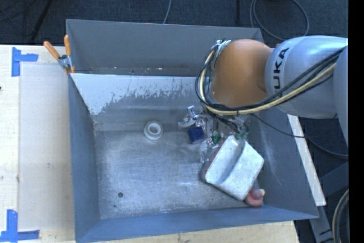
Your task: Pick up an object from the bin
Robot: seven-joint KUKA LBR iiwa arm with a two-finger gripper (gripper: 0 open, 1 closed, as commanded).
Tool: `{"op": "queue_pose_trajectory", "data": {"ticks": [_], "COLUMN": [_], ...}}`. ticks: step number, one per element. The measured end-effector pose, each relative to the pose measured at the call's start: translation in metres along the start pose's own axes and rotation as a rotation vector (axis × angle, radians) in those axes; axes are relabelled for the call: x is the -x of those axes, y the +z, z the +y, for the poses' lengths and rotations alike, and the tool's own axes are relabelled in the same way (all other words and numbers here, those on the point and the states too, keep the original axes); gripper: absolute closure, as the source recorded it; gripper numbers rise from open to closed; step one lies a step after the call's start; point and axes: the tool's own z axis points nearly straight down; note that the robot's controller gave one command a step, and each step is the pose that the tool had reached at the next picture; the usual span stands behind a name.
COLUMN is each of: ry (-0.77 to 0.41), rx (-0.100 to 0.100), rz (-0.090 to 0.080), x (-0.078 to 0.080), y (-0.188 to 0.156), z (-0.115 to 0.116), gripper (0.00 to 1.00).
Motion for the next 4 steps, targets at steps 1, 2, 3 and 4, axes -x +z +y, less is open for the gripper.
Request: {"op": "queue_pose_trajectory", "data": {"ticks": [1, 2, 3, 4], "ry": [0.058, -0.097, -0.097, -0.092], "rx": [0.010, -0.004, -0.005, -0.003], "rz": [0.004, -0.002, -0.013, -0.005], "x": [0.002, 0.007, 0.010, 0.013], "y": [0.027, 0.026, 0.023, -0.064], "z": [-0.031, -0.023, -0.022, -0.022], "gripper": [0.00, 0.00, 1.00, 1.00]}}
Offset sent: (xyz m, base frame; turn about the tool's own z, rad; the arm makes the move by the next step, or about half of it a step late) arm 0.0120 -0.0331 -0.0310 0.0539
